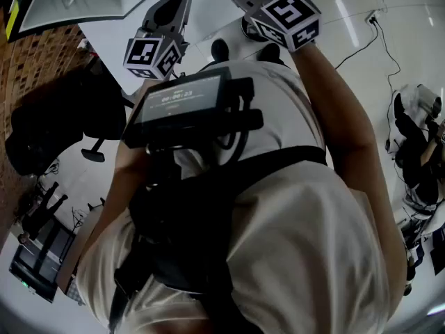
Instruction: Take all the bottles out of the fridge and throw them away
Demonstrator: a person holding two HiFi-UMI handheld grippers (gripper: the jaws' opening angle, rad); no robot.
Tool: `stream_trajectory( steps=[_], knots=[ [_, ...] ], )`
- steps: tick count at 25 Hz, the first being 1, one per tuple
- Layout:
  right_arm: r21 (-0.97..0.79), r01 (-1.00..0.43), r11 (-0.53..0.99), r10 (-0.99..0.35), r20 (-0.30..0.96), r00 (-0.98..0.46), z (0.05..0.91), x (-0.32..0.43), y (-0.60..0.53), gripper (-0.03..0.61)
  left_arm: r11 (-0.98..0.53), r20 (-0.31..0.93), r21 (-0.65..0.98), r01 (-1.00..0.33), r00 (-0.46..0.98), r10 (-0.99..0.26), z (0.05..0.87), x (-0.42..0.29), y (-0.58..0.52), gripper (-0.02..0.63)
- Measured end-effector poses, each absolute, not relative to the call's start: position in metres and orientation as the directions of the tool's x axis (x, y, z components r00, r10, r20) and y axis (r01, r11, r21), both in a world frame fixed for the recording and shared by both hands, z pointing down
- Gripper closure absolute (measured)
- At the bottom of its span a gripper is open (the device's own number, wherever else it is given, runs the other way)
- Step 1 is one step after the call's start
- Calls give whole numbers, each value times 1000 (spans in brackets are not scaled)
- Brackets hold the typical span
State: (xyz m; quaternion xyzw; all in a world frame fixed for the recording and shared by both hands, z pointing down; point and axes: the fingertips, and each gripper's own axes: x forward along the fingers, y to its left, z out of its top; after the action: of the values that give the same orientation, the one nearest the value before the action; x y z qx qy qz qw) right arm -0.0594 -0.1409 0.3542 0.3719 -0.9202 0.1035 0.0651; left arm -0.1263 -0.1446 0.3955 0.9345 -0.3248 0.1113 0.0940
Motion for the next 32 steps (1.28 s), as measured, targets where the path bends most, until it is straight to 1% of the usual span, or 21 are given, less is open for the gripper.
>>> stream_trajectory(
  steps=[4, 12, 16, 23, 26, 32],
  knots=[
    [-141, -664, 734, -640, 183, -746, 349, -76, -144, 575, -741, 257, 112, -662, 740, -621, 389, -144, -144, 603],
    [-144, -645, 750, -619, 189, -762, 354, -90, -148, 575, -731, 258, 88, -676, 725, -639, 387, -156, -147, 603],
    [-147, -653, 743, -627, 190, -756, 356, -88, -150, 575, -739, 241, 103, -666, 738, -631, 385, -152, -151, 603],
    [-153, -674, 723, -649, 186, -738, 357, -76, -152, 575, -760, 253, 88, -644, 753, -608, 385, -139, -154, 603],
    [-154, -685, 712, -661, 182, -728, 355, -71, -153, 575, -767, 268, 69, -638, 752, -602, 386, -136, -157, 603],
    [-162, -699, 697, -675, 181, -715, 359, -62, -151, 575, -782, 359, 14, -624, 733, -578, 406, -132, -165, 603]
  ],
)
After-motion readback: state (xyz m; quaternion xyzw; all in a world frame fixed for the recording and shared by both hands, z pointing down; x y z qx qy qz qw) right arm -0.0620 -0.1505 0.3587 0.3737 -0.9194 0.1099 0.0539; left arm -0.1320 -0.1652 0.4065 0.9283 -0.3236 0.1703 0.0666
